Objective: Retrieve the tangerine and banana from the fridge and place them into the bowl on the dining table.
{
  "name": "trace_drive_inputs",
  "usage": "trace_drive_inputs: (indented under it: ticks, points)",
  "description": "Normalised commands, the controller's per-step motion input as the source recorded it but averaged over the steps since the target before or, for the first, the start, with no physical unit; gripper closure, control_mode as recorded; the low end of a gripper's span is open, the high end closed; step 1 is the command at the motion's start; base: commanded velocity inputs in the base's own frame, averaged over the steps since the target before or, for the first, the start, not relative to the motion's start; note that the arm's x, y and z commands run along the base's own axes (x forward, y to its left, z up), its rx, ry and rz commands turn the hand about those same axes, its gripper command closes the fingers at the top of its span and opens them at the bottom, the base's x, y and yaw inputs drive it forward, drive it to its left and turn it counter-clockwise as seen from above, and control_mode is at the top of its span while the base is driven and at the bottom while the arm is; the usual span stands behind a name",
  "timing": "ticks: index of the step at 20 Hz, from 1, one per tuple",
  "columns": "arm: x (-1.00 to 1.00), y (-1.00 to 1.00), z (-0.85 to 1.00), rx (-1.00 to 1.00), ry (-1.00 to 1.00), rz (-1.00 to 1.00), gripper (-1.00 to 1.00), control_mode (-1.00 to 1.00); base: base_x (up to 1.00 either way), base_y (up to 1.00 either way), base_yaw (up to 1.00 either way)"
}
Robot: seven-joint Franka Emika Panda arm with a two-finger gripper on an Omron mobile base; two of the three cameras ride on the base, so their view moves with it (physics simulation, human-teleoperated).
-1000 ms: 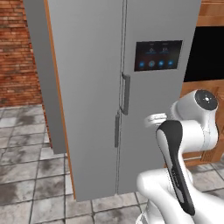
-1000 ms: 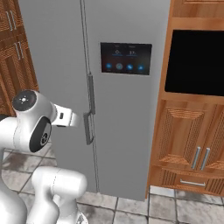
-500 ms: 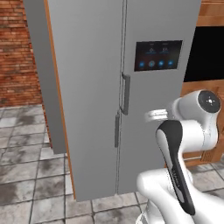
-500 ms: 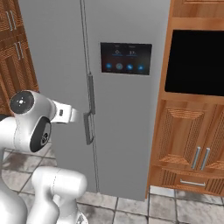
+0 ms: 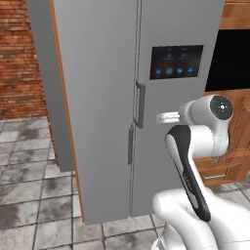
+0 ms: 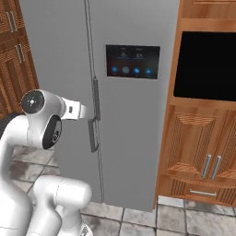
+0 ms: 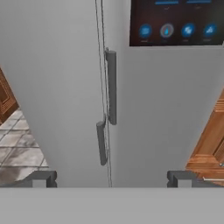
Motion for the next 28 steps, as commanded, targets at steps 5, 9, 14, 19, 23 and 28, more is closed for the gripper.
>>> trace_drive_inputs:
  ticks: [5, 9, 14, 19, 23, 28]
  points:
    - [0.32, 0.0, 0.11, 0.0, 0.0, 0.0, -1.0, -1.0, 0.0, 0.0, 0.0]
    - [0.34, 0.0, 0.0, 0.0, -0.04, 0.0, -1.0, -1.0, 0.0, 0.0, 0.0]
    - [0.22, -0.05, 0.0, 0.0, -0.02, 0.0, -1.0, -1.0, 0.0, 0.0, 0.0]
    - [0.28, -0.01, 0.04, 0.0, -0.01, 0.0, -1.0, -1.0, 0.0, 0.0, 0.0]
    - [0.42, 0.0, 0.0, 0.0, 0.07, 0.0, -1.0, -1.0, 0.0, 0.0, 0.0]
    - [0.54, 0.0, -0.06, 0.0, 0.03, 0.0, -1.0, -1.0, 0.0, 0.0, 0.0]
